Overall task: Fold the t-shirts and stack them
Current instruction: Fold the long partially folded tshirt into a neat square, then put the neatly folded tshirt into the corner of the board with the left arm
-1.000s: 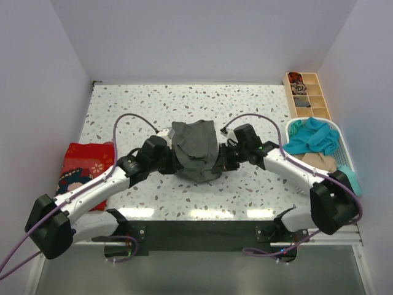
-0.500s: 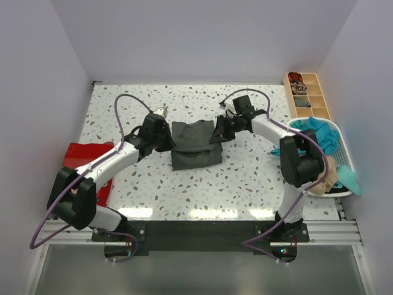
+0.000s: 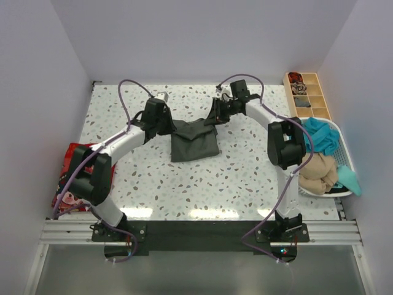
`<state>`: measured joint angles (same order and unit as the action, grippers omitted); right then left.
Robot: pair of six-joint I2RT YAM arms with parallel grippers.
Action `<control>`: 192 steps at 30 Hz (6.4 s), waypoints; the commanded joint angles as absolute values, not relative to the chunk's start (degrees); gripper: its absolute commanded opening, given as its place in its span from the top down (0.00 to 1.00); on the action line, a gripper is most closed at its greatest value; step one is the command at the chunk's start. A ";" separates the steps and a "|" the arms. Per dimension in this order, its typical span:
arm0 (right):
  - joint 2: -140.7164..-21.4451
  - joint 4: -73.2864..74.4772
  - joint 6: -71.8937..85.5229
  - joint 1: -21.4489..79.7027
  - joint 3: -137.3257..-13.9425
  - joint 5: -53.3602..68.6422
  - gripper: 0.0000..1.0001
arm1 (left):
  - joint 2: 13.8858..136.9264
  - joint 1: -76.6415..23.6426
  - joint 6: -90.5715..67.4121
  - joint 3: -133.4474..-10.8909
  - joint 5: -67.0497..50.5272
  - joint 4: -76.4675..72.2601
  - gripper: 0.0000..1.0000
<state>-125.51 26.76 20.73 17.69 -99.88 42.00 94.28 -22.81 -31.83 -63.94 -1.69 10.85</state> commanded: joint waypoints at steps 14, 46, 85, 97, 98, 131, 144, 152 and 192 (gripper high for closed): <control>-119.98 23.11 17.76 11.78 -103.63 35.50 0.39 | 96.25 -16.35 -24.70 -72.16 5.19 7.12 0.12; -127.00 26.54 18.28 24.08 -103.61 35.33 0.53 | 105.46 -19.16 -33.84 -63.36 -20.83 -9.23 0.16; -127.10 28.13 14.86 13.54 -110.50 21.71 0.37 | 103.11 -12.83 -27.51 -67.08 -10.45 -5.89 0.15; -123.48 22.95 17.22 14.15 -98.44 29.97 0.36 | 103.18 -13.62 -30.41 -58.10 -15.55 -12.39 0.14; -123.83 22.07 17.49 14.24 -98.00 30.32 0.36 | 103.44 -13.62 -30.58 -57.92 -16.08 -13.00 0.14; -118.50 15.28 18.99 17.32 -87.72 30.78 0.31 | 103.45 -14.59 -27.78 -55.11 -11.00 -10.65 0.11; -111.18 20.65 14.06 15.03 -83.06 23.82 0.30 | 107.48 -14.41 -24.26 -53.62 -14.74 -10.18 0.00; -110.22 21.89 12.74 13.89 -81.48 22.68 0.30 | 116.26 -17.83 -31.02 -51.94 -33.65 -25.73 0.12; -110.74 19.60 16.43 12.57 -80.33 31.02 0.31 | 151.08 16.34 5.27 -139.47 -12.04 30.76 1.00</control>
